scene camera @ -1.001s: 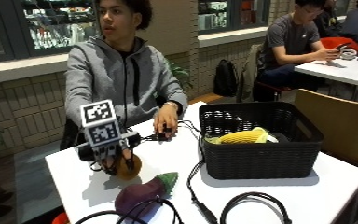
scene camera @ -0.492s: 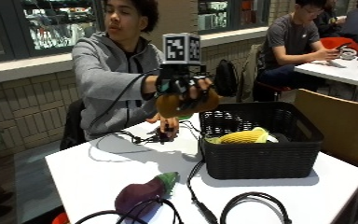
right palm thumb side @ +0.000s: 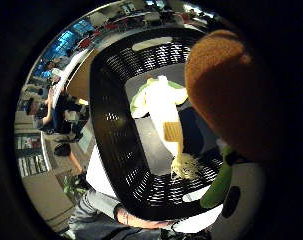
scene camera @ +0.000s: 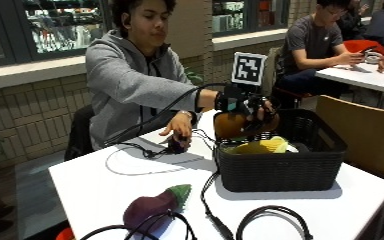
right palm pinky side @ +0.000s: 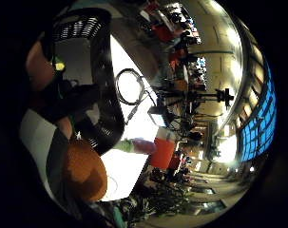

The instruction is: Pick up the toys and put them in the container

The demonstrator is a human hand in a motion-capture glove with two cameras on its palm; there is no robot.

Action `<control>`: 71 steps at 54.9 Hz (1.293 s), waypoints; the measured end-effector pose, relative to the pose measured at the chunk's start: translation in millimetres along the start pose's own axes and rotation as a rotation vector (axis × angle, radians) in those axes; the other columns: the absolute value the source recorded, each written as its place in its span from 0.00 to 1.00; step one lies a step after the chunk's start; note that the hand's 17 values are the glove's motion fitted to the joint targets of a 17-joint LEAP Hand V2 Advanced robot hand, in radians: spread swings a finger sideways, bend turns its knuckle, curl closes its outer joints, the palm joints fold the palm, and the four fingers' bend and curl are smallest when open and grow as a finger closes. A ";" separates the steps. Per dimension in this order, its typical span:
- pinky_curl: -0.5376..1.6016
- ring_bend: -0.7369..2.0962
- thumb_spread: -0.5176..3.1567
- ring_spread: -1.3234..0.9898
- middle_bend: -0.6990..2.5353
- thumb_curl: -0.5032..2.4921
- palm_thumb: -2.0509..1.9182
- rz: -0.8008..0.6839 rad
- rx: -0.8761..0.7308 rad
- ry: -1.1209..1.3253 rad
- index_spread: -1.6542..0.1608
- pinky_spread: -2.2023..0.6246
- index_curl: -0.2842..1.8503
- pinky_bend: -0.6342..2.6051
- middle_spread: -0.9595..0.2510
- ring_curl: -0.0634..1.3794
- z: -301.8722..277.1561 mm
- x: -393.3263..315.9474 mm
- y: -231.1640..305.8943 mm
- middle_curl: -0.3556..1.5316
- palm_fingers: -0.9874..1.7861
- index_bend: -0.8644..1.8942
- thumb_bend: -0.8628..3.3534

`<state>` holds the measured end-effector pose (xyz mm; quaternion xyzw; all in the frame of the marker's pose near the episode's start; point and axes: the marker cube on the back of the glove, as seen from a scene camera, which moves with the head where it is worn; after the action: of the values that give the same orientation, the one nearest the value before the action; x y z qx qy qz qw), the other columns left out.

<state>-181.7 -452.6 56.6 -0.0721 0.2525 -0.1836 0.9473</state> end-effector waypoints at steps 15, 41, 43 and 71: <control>0.44 0.60 0.49 0.52 0.28 0.43 0.60 0.220 -0.235 0.087 0.76 0.75 0.22 0.68 0.74 0.31 21.9 34.4 15.1 0.61 0.17 0.34 0.23; 0.40 0.51 0.56 0.55 0.27 0.33 0.58 0.381 -0.206 -0.132 0.78 0.79 0.19 0.59 0.84 0.23 98.5 237.7 188.5 0.47 0.29 0.33 0.22; 0.40 0.51 0.56 0.55 0.27 0.32 0.58 0.360 -0.227 -0.123 0.77 0.79 0.19 0.58 0.84 0.23 109.8 242.4 199.9 0.47 0.29 0.33 0.22; 0.38 0.33 0.46 0.56 0.27 0.30 0.56 0.222 -0.370 0.014 0.77 0.80 0.18 0.50 0.83 0.17 221.1 249.2 221.4 0.42 0.25 0.33 0.20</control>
<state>199.5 -334.5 83.8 -0.2154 0.2949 -0.0292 0.9305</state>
